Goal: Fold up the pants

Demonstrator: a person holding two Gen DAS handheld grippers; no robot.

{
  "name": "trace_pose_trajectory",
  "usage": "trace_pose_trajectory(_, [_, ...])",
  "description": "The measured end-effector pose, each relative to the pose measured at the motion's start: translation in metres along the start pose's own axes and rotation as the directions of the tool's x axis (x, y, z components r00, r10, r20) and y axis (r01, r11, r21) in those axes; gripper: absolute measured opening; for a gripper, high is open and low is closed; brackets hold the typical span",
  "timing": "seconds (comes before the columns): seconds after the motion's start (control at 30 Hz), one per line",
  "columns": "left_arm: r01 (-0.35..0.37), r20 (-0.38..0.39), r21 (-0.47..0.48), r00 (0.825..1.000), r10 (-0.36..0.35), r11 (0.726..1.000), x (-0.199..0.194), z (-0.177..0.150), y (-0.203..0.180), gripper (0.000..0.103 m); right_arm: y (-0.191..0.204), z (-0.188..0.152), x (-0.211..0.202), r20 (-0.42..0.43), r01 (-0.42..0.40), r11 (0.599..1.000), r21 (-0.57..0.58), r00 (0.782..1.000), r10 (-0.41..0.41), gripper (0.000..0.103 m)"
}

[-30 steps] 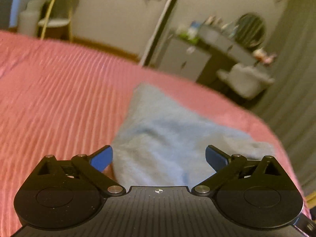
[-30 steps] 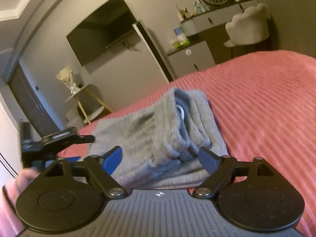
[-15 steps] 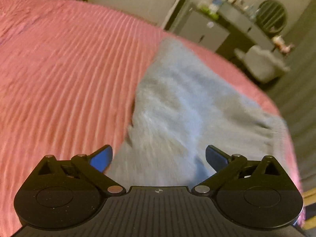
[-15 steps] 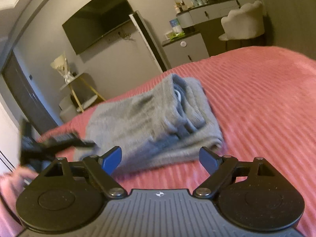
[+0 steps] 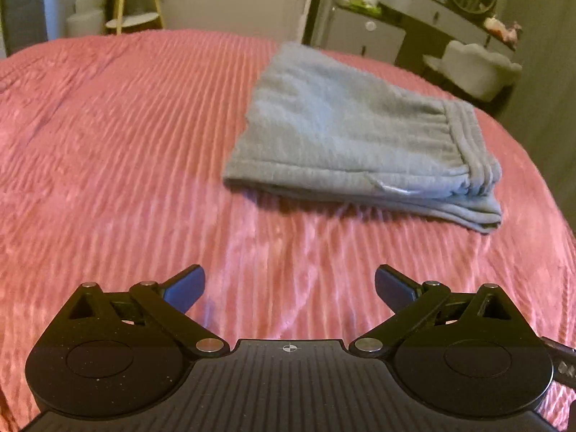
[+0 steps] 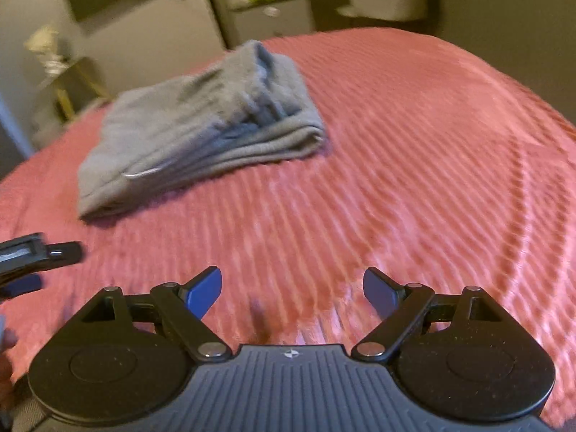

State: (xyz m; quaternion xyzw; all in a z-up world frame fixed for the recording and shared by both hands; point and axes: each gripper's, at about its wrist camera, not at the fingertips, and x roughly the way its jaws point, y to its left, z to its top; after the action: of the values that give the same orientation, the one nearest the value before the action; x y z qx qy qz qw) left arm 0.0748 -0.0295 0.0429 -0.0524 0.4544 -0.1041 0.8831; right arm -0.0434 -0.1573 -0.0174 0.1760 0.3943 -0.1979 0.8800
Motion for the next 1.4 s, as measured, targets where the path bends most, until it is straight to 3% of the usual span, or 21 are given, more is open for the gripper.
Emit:
trace_pose_trajectory(0.2, [-0.04,-0.006,0.028,0.999,0.041,0.999,-0.006,-0.003,-0.008,0.103,0.023,0.009,-0.01,0.022,-0.005,1.0,0.028,1.0,0.004,0.086])
trace_pose_trajectory(0.37, [-0.1,0.014,0.053,0.995,0.1,0.994,-0.009,-0.005,-0.013,0.103,0.056,0.018,-0.007,-0.007,0.06,0.989,-0.132,0.998,-0.062,0.086])
trace_pose_trajectory(0.43, [-0.107,0.016,0.065,0.994,0.106,0.992,-0.009,-0.004,-0.014,0.103,0.065,0.016,-0.008,0.007,0.108,0.979,-0.174,0.994,-0.109,0.086])
trace_pose_trajectory(0.53, [-0.103,0.029,0.079,0.994,0.101,0.992,-0.01,-0.002,-0.015,0.103,0.072,0.016,-0.008,0.001,0.115,0.97,-0.216,0.993,-0.118,0.086])
trace_pose_trajectory(0.8, [-0.057,0.03,0.038,0.998,0.056,0.998,-0.007,0.002,-0.014,0.103,0.078,0.024,-0.002,-0.019,0.083,0.977,-0.197,0.996,-0.088,0.086])
trace_pose_trajectory(1.23, [-0.206,-0.008,0.098,0.978,0.208,0.974,0.021,0.003,-0.032,0.103,0.084,0.028,0.01,0.013,0.144,0.96,-0.24,0.989,-0.145,0.086])
trace_pose_trajectory(1.4, [-0.205,0.006,0.107,0.979,0.205,0.973,0.018,-0.001,-0.033,0.103,0.081,0.029,0.012,0.017,0.147,0.961,-0.233,0.989,-0.148,0.086])
